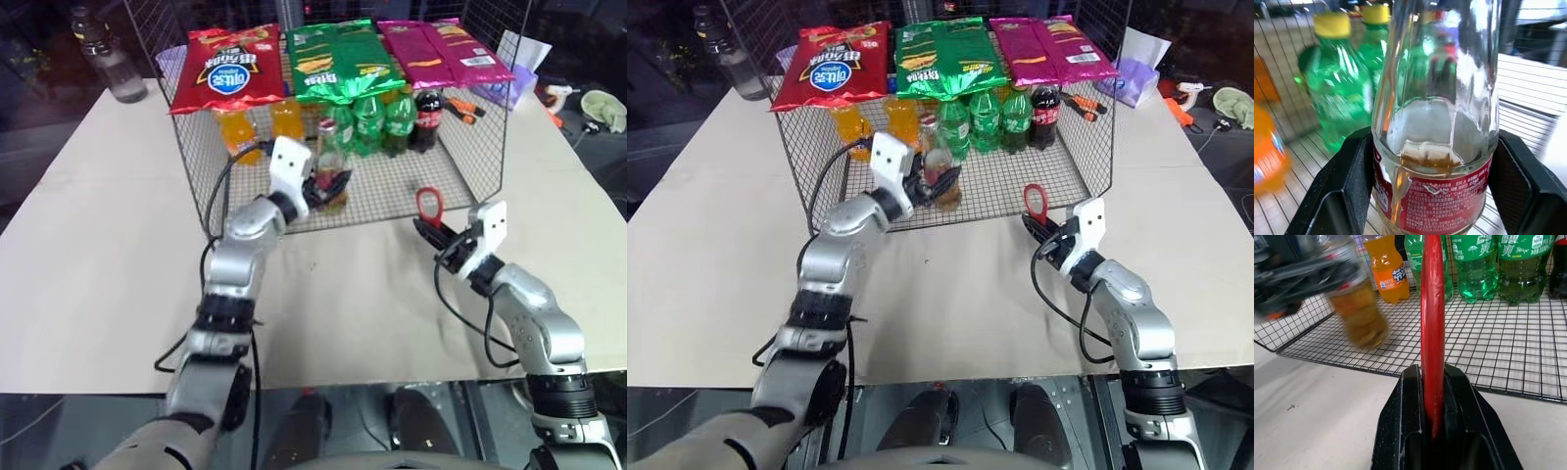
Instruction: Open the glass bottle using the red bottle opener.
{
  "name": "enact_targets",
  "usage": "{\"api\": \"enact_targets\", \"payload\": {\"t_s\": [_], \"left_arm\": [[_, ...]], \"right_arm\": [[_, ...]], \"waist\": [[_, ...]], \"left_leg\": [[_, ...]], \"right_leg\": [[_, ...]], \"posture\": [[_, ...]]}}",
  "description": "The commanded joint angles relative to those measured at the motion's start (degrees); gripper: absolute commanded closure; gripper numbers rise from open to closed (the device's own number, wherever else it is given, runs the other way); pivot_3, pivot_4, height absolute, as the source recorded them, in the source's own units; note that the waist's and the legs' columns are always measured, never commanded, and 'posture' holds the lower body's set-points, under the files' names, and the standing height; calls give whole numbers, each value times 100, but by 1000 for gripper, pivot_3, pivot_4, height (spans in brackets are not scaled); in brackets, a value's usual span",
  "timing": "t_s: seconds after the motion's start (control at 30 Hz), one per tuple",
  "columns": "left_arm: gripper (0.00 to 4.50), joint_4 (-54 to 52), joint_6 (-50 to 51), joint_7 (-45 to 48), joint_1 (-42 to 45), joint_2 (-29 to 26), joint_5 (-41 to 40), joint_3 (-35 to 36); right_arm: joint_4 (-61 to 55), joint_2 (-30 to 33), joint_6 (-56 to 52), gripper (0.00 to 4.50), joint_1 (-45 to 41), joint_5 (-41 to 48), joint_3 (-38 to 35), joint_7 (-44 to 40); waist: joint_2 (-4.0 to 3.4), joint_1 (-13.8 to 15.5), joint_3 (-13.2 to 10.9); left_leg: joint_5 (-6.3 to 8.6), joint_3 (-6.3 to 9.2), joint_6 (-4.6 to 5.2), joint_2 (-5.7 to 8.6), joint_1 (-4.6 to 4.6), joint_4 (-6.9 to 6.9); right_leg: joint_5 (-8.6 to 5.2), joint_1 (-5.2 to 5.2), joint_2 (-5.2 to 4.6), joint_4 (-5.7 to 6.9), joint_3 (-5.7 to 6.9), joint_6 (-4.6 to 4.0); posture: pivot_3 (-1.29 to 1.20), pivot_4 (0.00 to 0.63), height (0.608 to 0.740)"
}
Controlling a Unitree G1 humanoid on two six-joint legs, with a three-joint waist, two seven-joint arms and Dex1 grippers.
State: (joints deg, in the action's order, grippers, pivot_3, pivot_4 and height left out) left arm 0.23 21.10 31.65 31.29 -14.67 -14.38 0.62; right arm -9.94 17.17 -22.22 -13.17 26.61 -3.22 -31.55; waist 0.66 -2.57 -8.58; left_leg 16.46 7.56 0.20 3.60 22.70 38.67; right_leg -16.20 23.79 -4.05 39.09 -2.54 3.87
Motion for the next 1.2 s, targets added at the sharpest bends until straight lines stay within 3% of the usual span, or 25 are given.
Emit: {"api": "enact_targets", "payload": {"t_s": [0.03, 0.3, 0.67, 0.83, 1.03, 1.13, 1.17, 1.2], "left_arm": [[1410, -1360, 192, 41, -419, -105, -552, 289], [1410, -2095, 1161, -129, -961, -398, -810, 133], [1410, -1912, 773, 38, -1257, -470, -547, -145], [1410, -1832, 571, 61, -1350, -452, -446, -231], [1410, -1794, 333, 74, -1399, -376, -458, -215], [649, -1843, 238, 145, -1471, -389, -450, -246], [133, -1839, 192, 126, -1487, -371, -436, -239], [18, -1834, 159, 106, -1499, -359, -431, -223]], "right_arm": [[-139, -16, 119, 4500, 39, 68, -149, 18], [-108, -41, 159, 4500, 96, 50, -89, -18], [-180, -46, 265, 4500, 47, -111, 28, -60], [-308, 108, 624, 4500, -312, -778, 407, -5], [-351, -90, 606, 4500, -530, -820, 549, 77], [-311, -94, 627, 4500, -526, -832, 560, 45], [-294, -90, 642, 4500, -514, -838, 562, 34], [-278, -78, 651, 4500, -503, -847, 567, 18]], "waist": [[0, 7, 0], [-1, 49, 1], [-1, 38, 0], [-1, 37, 0], [-1, 49, 0], [0, 63, 0], [0, 60, 0], [-1, 59, 0]], "left_leg": [[0, 0, 0, -1, -1, 0], [1, -3, 1, 2, -3, 36], [0, -10, 0, 2, -14, 52], [0, -15, 0, 2, -16, 53], [0, -11, 0, 0, -16, 51], [1, -12, 0, 2, -15, 52], [1, -12, 0, 2, -15, 52], [1, -12, 0, 2, -16, 51]], "right_leg": [[0, 0, 0, -1, 0, 0], [0, -7, 0, 31, -3, 0], [0, -4, 4, 67, -12, 0], [0, -4, 3, 67, -16, 0], [0, -4, 3, 66, -13, 0], [0, -5, 1, 64, -13, 0], [0, -5, 1, 64, -13, 0], [0, -5, 1, 65, -13, 0]], "posture": [[0, 150, 740], [0, 150, 740], [0, 150, 740], [0, 150, 740], [0, 150, 740], [0, 150, 740], [0, 150, 740], [0, 150, 740]]}}
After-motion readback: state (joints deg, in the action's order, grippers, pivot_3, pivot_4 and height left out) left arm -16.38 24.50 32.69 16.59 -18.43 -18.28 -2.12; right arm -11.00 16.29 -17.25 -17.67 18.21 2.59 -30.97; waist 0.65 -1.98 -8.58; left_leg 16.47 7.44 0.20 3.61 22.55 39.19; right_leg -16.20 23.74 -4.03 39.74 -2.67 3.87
